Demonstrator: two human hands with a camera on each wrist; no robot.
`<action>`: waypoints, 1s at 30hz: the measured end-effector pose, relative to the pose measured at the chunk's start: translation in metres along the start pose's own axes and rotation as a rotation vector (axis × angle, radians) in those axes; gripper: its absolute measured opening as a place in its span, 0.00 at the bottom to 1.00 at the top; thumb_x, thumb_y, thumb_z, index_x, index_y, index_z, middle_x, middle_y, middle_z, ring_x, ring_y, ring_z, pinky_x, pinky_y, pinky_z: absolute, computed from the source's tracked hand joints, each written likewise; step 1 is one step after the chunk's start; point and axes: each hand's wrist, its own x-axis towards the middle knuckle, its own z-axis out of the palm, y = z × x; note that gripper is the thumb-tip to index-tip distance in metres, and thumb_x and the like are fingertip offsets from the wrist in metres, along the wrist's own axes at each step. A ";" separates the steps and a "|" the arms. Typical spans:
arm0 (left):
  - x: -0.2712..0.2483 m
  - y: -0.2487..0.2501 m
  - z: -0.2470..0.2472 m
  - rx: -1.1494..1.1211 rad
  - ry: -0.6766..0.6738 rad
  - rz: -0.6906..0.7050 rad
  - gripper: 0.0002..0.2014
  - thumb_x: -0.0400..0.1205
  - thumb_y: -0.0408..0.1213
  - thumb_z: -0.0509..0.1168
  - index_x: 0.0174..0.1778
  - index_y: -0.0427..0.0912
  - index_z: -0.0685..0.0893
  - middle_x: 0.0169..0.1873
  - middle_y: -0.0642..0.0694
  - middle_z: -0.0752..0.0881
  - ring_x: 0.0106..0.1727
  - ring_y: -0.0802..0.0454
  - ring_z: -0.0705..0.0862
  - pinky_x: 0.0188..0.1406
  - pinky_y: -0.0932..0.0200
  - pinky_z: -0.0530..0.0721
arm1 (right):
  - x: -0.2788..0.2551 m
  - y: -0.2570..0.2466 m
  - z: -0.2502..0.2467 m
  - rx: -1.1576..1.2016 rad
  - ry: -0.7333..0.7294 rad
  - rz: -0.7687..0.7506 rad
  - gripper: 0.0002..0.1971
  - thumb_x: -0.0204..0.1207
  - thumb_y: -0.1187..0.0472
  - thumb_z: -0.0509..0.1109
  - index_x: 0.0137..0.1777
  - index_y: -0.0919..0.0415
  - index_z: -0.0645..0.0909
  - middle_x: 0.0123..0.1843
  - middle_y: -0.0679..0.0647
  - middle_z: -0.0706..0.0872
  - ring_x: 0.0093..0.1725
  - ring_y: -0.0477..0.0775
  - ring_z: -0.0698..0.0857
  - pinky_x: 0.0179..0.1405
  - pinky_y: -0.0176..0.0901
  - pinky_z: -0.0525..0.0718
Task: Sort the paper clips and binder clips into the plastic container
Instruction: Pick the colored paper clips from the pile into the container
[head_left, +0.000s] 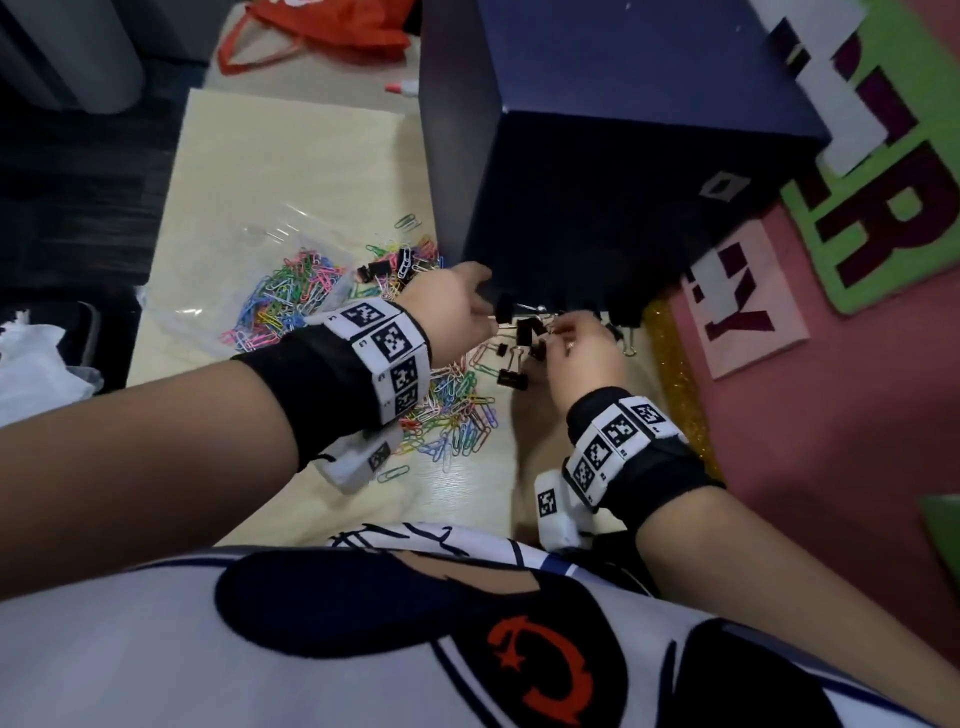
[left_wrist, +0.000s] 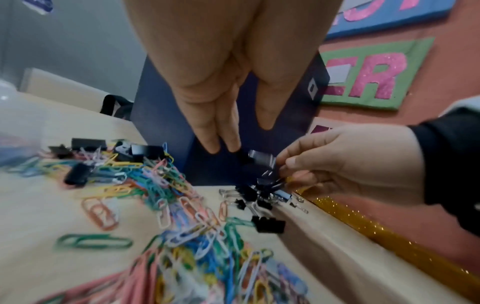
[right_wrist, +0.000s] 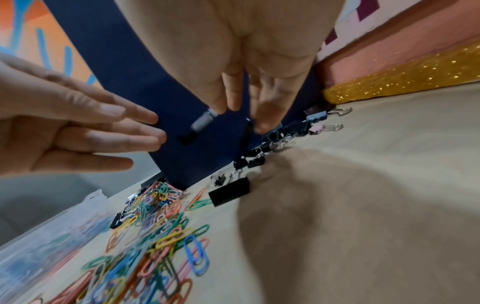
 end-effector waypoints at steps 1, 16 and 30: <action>-0.001 -0.001 0.001 -0.016 -0.018 0.000 0.30 0.80 0.38 0.66 0.79 0.44 0.65 0.63 0.48 0.85 0.62 0.51 0.83 0.63 0.60 0.79 | 0.000 0.002 0.000 0.004 0.025 0.024 0.15 0.83 0.57 0.61 0.68 0.54 0.75 0.67 0.55 0.77 0.56 0.55 0.83 0.46 0.40 0.77; -0.046 -0.081 -0.019 0.488 -0.111 -0.278 0.21 0.80 0.43 0.63 0.67 0.37 0.73 0.62 0.35 0.73 0.52 0.39 0.82 0.50 0.49 0.83 | -0.016 -0.054 0.040 -0.416 -0.439 -0.208 0.27 0.73 0.75 0.58 0.74 0.64 0.68 0.73 0.61 0.66 0.70 0.61 0.73 0.69 0.50 0.75; -0.063 -0.089 -0.016 0.498 -0.167 -0.222 0.20 0.82 0.42 0.60 0.69 0.40 0.73 0.61 0.39 0.76 0.57 0.41 0.82 0.54 0.48 0.83 | -0.029 -0.071 0.029 -0.513 -0.504 -0.209 0.24 0.76 0.69 0.62 0.74 0.62 0.68 0.70 0.61 0.69 0.67 0.63 0.76 0.65 0.53 0.79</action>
